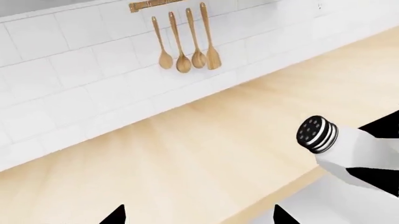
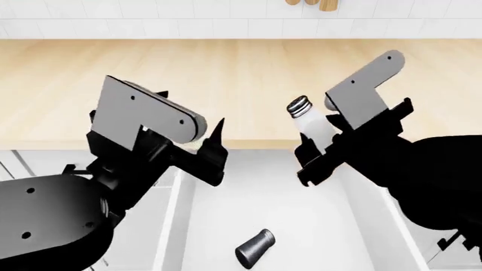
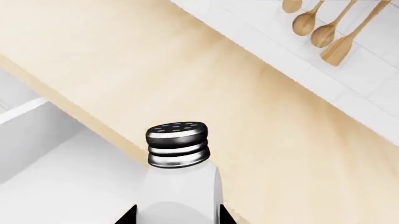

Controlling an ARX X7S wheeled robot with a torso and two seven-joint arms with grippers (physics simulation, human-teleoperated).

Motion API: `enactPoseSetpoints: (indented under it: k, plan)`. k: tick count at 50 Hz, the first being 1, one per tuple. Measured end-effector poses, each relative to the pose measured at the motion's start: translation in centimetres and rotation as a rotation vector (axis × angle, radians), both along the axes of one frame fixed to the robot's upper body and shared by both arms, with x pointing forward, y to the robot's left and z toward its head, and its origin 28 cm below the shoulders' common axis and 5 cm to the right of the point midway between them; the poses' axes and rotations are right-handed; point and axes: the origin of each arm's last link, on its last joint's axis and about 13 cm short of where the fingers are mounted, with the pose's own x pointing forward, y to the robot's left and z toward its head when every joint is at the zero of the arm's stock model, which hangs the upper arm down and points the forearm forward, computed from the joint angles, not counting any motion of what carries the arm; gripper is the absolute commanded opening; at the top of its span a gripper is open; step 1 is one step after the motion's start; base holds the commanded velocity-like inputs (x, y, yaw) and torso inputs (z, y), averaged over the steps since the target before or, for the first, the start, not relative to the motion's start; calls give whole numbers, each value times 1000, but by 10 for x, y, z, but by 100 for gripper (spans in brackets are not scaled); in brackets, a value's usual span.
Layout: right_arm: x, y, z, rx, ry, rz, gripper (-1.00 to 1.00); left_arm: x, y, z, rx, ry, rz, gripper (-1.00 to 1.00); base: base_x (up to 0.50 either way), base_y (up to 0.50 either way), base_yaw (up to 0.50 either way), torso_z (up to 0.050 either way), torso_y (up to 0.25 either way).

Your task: Pick and place the shaker into the drawer. Then close the cabinet.

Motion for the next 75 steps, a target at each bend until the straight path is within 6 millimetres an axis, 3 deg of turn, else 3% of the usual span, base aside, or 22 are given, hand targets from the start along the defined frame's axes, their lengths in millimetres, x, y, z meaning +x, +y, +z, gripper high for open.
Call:
enactPoseSetpoints:
  k: [8, 17, 30, 54, 55, 65, 75]
  plan:
    - [3, -2, -6, -95, 127, 67, -100, -7, 9, 4, -38, -24, 34, 100, 0, 0, 0, 0, 0]
    - [20, -1, -18, -167, 244, 93, -100, -13, 16, 4, -64, -35, 57, 100, 0, 0, 0, 0, 0]
    - [46, 2, -51, -233, 393, 89, -100, -17, 24, 0, -86, -32, 84, 100, 0, 0, 0, 0, 0]
    - [58, -2, -112, -229, 564, 38, -100, -23, 29, -3, -88, -18, 94, 100, 0, 0, 0, 0, 0]
    - [58, -2, -113, -227, 566, 35, 100, -23, 29, -3, -87, -18, 94, 100, 0, 0, 0, 0, 0]
    - [56, -6, -107, -189, 523, -3, 100, -25, 27, -4, -87, -13, 85, 100, 0, 0, 0, 0, 1]
    - [43, -8, -60, -93, 335, -43, 100, -25, 24, -6, -93, -9, 73, 100, 0, 0, 0, 0, 1]
